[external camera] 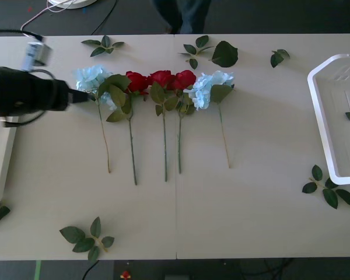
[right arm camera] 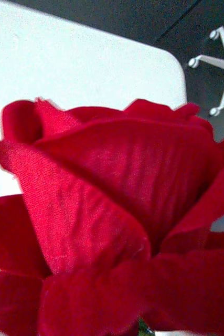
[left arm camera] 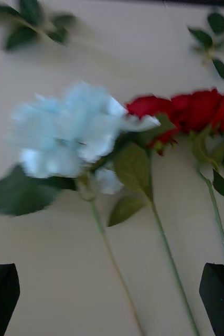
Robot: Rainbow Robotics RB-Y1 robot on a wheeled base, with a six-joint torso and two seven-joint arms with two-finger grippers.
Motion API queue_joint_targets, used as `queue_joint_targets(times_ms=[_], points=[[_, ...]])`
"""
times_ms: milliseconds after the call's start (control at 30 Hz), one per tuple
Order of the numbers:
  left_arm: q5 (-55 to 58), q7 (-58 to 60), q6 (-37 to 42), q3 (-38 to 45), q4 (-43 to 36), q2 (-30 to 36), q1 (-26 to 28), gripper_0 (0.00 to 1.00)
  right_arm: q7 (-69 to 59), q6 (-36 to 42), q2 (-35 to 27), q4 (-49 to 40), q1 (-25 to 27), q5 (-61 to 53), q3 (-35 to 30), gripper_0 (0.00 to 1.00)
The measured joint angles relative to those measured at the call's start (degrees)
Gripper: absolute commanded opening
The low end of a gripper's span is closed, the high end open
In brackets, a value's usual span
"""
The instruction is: Place the red flowers into the right box and the blue flowers into the left box. If a person shows an open palm, hand one flower to the person first, then continue sorting.
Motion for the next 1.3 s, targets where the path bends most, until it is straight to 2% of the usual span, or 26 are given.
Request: queue_joint_targets(times_ms=[133, 400, 433, 500, 700, 1033, 1200, 1300], points=[[-0.2, 0.0, -0.3, -6.5, 4.8, -0.2, -4.3, 1.00, 0.2, -4.5, 0.0, 4.3, -0.1, 0.0, 1.1, 0.00], [-1.2, 0.0, -0.3, -12.6, 11.8, -0.2, -8.5, 1.00, 0.2, -10.8, 1.1, 12.1, -3.4, 0.0, 8.8, 0.02], [-1.3, 0.0, -0.3, -13.9, 13.0, -0.2, -9.4, 1.00, 0.2, -11.1, 1.5, 12.6, -3.7, 0.0, 8.9, 0.55], [-1.3, 0.0, -0.4, -17.3, 15.9, -0.2, -12.0, 1.00, 0.2, -11.7, 2.2, 13.1, -4.0, 0.0, 8.9, 1.00], [-1.3, 0.1, -3.2, -29.0, 23.8, -0.3, -19.6, 1.00, 0.1, -12.5, 2.8, 13.2, -4.1, -0.9, 8.9, 1.00], [-1.2, 3.8, -7.4, -36.0, 30.6, -3.0, -23.5, 1.00, -0.3, -11.1, 3.0, 11.3, -4.1, -4.9, 8.9, 1.00], [-0.9, 3.9, -9.9, -39.8, 30.9, -3.2, -24.5, 1.00, -0.3, -5.7, 2.9, 2.3, -2.1, -9.2, 6.9, 1.00], [-0.7, 3.9, -10.8, -41.0, 30.9, -3.3, -24.6, 1.00, -0.3, -2.3, 2.9, -8.6, 3.6, -12.1, 0.5, 1.00]])
